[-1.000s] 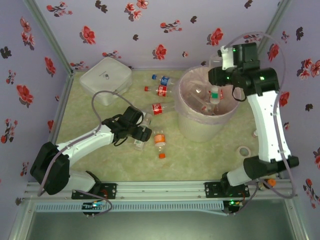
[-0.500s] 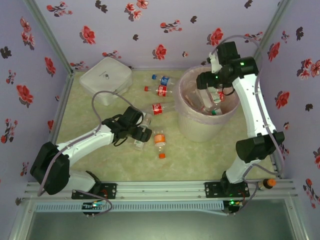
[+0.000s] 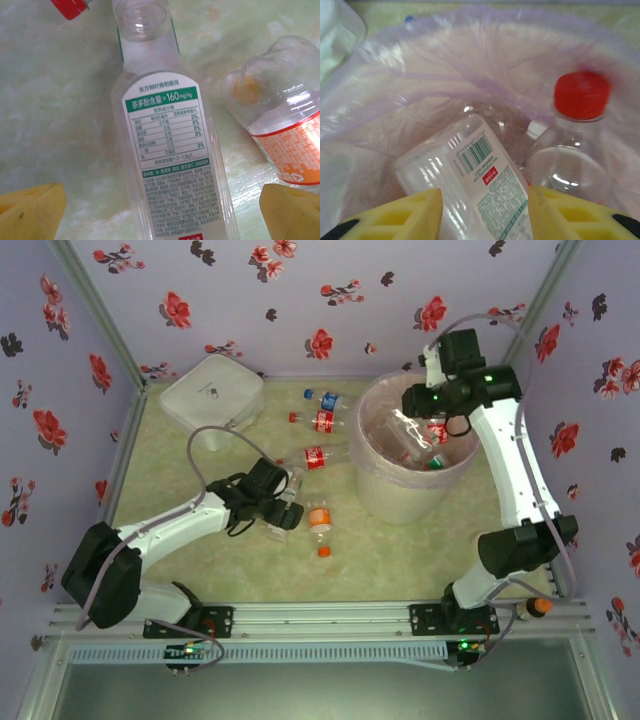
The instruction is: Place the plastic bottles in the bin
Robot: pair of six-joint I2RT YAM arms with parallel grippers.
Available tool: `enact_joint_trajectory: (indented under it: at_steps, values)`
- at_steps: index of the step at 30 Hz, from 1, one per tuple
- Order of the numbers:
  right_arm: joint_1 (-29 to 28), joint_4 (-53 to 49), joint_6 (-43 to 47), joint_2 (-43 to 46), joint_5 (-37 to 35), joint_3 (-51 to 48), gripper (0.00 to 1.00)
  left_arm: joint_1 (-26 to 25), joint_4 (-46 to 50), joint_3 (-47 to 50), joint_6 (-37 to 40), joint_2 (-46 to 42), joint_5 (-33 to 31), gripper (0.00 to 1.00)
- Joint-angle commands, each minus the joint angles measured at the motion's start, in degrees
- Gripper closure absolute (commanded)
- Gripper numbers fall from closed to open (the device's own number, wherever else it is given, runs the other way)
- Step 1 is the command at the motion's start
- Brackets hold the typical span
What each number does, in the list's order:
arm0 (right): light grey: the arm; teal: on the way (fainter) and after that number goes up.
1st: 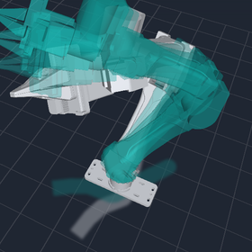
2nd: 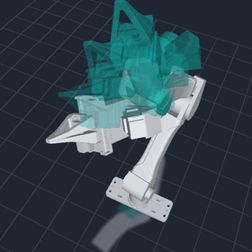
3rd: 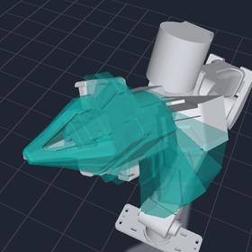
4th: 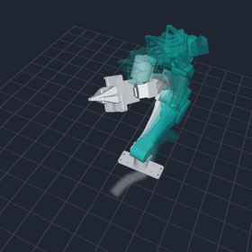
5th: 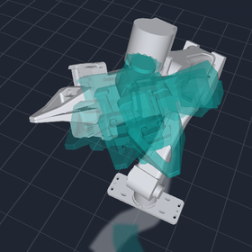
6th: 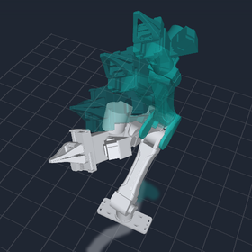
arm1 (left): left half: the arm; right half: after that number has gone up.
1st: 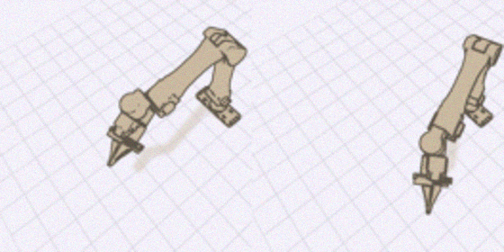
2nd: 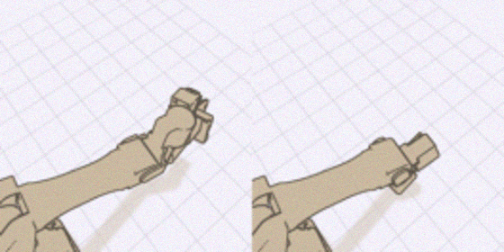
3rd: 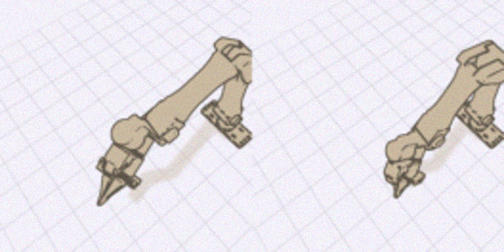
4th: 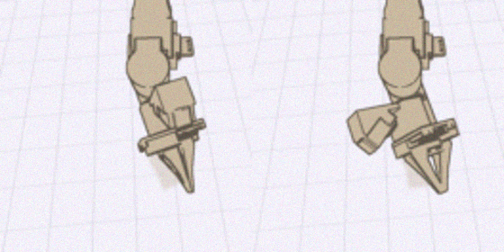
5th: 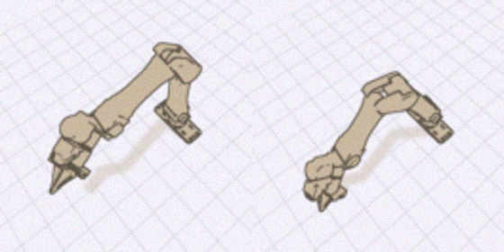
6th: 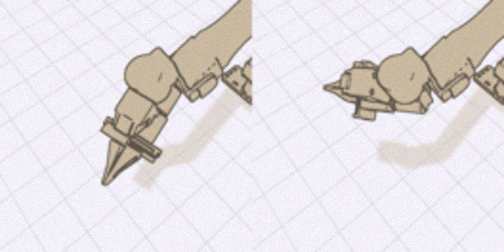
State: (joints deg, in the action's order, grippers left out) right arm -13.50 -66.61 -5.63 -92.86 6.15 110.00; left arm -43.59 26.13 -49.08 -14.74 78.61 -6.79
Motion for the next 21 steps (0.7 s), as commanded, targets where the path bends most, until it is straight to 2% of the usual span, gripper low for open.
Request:
enact_joint_trajectory:
  at_steps: [1, 8, 14, 16, 21]
  values:
    - [0.10, 4.13, -1.90, 0.13, 2.64, -2.13, 0.53, -1.22, -0.29, 0.81, -1.40, 0.75, 0.88, 0.00]
    - [0.16, 10.80, -3.63, 8.40, -0.25, -3.39, 0.57, -1.67, -0.45, 1.70, -2.86, 1.04, 1.00, 0.02]
    - [0.18, 13.77, -5.18, 13.69, 0.15, -7.43, 0.31, -1.72, -0.67, 1.91, -4.14, 3.68, 2.21, 0.08]
    - [0.22, 13.79, -5.23, 14.36, 0.26, -7.93, 0.27, -1.78, -0.30, 1.55, -4.07, 4.52, 2.70, 0.15]
    - [0.18, 15.10, -5.77, 15.59, 1.25, -9.13, 0.26, -1.71, 0.97, 0.68, -3.58, 3.65, 1.88, 0.34]
